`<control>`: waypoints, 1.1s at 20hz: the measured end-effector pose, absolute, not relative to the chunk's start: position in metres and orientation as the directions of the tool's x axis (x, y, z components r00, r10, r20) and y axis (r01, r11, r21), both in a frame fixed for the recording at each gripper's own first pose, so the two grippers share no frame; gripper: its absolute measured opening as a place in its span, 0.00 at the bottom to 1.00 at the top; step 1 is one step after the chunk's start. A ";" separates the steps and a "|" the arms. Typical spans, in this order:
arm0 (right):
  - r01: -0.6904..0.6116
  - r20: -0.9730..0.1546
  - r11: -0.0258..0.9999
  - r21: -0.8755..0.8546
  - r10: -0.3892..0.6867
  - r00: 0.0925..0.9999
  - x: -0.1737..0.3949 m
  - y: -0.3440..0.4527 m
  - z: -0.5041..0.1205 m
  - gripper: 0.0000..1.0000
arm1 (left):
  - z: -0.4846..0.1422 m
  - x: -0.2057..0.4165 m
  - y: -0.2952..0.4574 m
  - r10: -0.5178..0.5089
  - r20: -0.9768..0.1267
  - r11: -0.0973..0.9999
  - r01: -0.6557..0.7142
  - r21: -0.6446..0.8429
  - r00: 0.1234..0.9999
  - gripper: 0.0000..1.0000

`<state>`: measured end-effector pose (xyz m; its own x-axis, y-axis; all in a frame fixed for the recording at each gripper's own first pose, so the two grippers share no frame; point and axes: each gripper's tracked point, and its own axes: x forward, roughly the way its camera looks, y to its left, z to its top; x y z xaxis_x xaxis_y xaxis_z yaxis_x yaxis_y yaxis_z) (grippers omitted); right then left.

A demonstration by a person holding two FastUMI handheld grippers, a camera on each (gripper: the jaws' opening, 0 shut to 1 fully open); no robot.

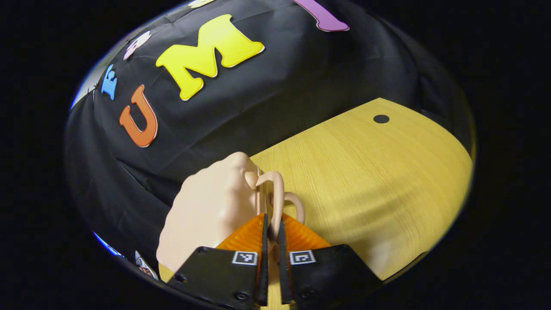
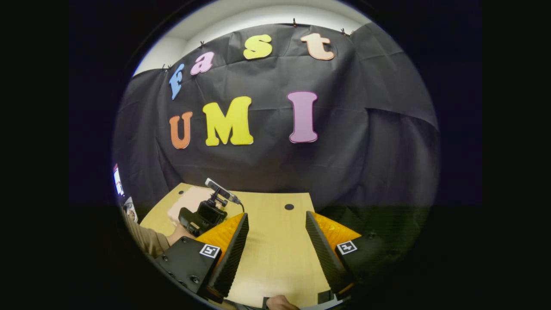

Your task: First open the suitcase, pack the skin care products into it, and then close the suitcase.

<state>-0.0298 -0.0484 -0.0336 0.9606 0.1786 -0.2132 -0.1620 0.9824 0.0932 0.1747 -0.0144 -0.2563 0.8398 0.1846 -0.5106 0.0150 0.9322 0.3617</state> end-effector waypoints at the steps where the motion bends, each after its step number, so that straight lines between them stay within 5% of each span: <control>1: -0.165 -0.202 0.982 0.096 0.182 0.962 -0.026 -0.041 -0.029 0.80 | -0.247 0.172 -0.022 0.123 -0.496 0.954 0.035 0.297 0.860 0.33; 4: -0.173 -0.174 0.979 0.104 0.189 0.966 -0.020 -0.018 -0.018 0.79 | -0.202 0.148 -0.018 0.062 -0.445 0.967 0.056 0.249 0.893 0.88; 6: -0.172 -0.158 0.981 0.093 0.186 0.970 -0.016 -0.003 -0.014 0.79 | -0.169 0.126 -0.017 0.028 -0.395 0.982 0.048 0.180 0.918 0.98; 14: -0.237 -0.075 0.971 0.044 0.239 0.968 -0.023 0.072 0.004 0.79 | -0.047 0.018 0.050 0.047 -0.226 0.998 -0.034 0.062 0.973 0.99; 22: -0.317 -0.062 0.948 -0.026 0.315 0.947 -0.040 0.141 -0.006 0.80 | -0.004 -0.047 0.113 0.067 -0.128 0.997 -0.070 -0.019 0.989 0.99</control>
<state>-0.0399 0.1407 -0.0064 0.9472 0.3146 -0.0622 -0.3166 0.9482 -0.0257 -0.0471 0.1133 -0.0037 0.9895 0.0668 -0.1283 -0.0698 0.9974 -0.0191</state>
